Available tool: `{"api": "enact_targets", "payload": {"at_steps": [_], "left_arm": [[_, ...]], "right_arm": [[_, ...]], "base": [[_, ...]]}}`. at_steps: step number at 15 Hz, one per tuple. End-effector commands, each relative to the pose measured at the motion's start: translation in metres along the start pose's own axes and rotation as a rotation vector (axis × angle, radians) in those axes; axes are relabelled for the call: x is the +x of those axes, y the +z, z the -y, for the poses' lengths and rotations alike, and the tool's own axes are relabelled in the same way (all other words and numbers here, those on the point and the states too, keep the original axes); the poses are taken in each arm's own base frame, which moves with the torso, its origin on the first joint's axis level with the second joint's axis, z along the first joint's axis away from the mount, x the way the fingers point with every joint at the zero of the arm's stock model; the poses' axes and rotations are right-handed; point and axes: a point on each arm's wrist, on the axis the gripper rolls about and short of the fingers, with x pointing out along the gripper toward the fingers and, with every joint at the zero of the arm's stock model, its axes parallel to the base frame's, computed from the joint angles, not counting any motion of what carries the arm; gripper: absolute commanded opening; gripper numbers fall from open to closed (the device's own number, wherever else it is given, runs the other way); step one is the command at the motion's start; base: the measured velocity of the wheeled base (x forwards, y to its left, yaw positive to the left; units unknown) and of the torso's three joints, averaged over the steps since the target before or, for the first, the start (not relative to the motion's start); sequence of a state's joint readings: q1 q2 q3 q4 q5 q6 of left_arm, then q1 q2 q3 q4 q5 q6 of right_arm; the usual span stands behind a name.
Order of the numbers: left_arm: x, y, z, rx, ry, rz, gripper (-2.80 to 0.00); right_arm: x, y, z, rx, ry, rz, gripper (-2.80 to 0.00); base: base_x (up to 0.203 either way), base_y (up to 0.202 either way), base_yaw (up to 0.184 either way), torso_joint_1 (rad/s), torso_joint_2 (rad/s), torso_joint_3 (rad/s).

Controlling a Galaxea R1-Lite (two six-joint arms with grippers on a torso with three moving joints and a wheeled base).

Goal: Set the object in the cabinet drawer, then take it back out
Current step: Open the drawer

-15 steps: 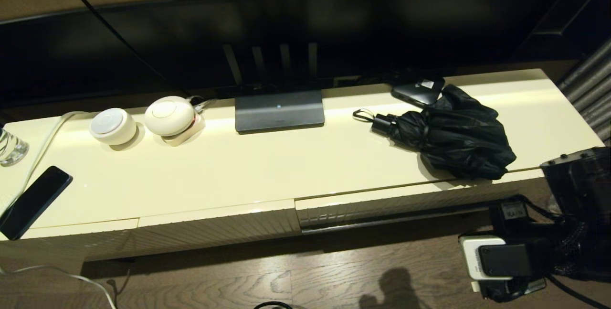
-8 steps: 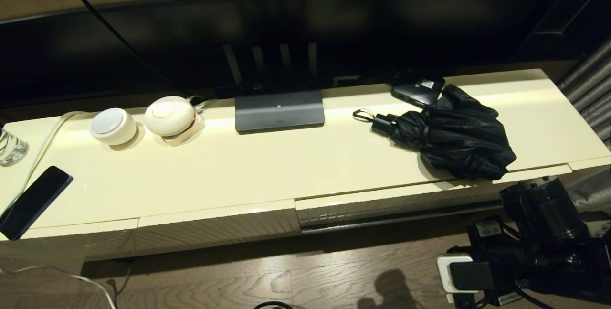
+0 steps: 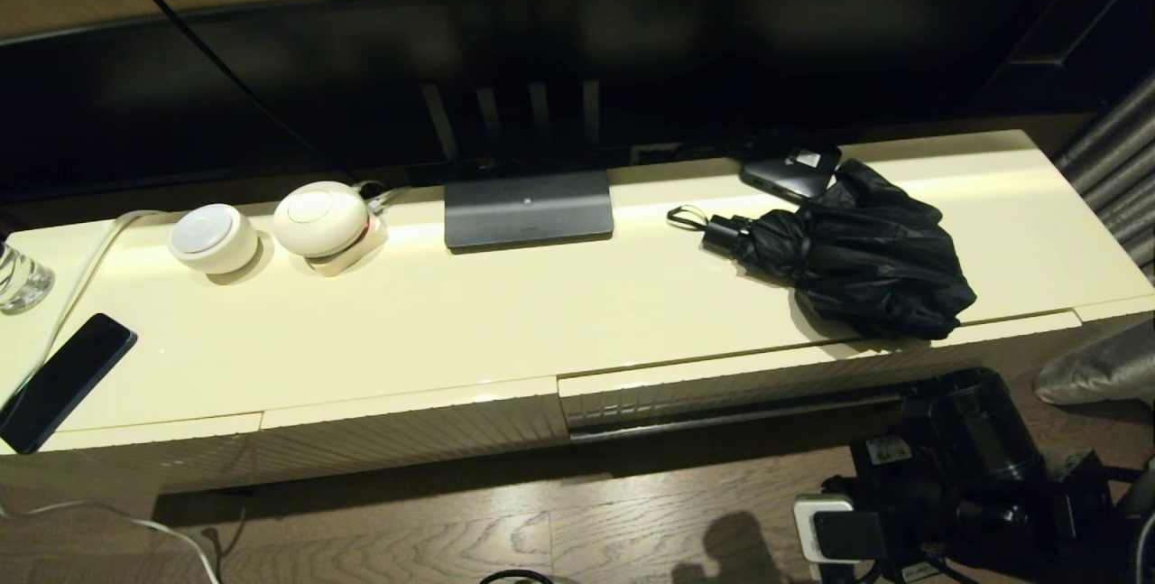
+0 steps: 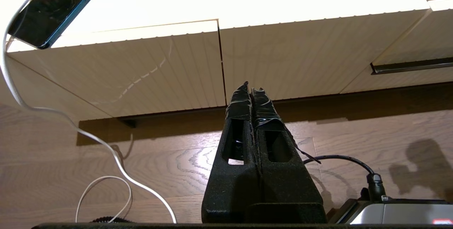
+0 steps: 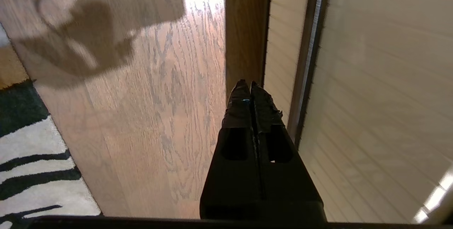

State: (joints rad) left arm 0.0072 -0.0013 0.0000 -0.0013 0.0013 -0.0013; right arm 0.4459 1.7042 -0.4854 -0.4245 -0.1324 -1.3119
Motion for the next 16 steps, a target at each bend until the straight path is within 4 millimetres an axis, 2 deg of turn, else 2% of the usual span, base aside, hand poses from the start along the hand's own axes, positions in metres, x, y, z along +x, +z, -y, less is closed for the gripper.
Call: {"api": "enact_targets", "payload": {"at_steps": [1, 5, 7, 8, 10, 16], "left_arm": [[0.000, -0.001, 0.000, 0.000, 0.001, -0.004, -2.80], [0.000, -0.001, 0.000, 0.000, 0.001, -0.004, -2.80], [0.000, -0.001, 0.000, 0.000, 0.001, -0.005, -2.80], [0.000, -0.001, 0.000, 0.000, 0.001, -0.004, -2.80], [0.000, -0.001, 0.000, 0.000, 0.001, -0.004, -2.80], [0.000, -0.001, 0.000, 0.000, 0.001, -0.006, -2.80]], "right_arm": [[0.012, 0.002, -0.005, -0.016, 0.028, -0.016, -2.80], [0.031, 0.005, -0.006, -0.012, -0.006, -0.011, -2.80], [0.031, 0.005, -0.004, -0.009, -0.027, -0.005, -2.80], [0.031, 0.005, -0.004, -0.010, -0.025, -0.005, 0.00], [0.036, 0.005, -0.002, 0.000, -0.024, -0.002, 0.00], [0.031, -0.001, -0.005, -0.041, 0.036, -0.008, 0.00]], "base": [[0.000, 0.000, 0.000, 0.000, 0.00, 0.000], [0.000, 0.000, 0.000, 0.000, 0.00, 0.000], [0.000, 0.000, 0.000, 0.000, 0.00, 0.000], [0.000, 0.000, 0.000, 0.000, 0.00, 0.000], [0.000, 0.000, 0.000, 0.000, 0.00, 0.000], [0.000, 0.000, 0.000, 0.000, 0.00, 0.000]]}}
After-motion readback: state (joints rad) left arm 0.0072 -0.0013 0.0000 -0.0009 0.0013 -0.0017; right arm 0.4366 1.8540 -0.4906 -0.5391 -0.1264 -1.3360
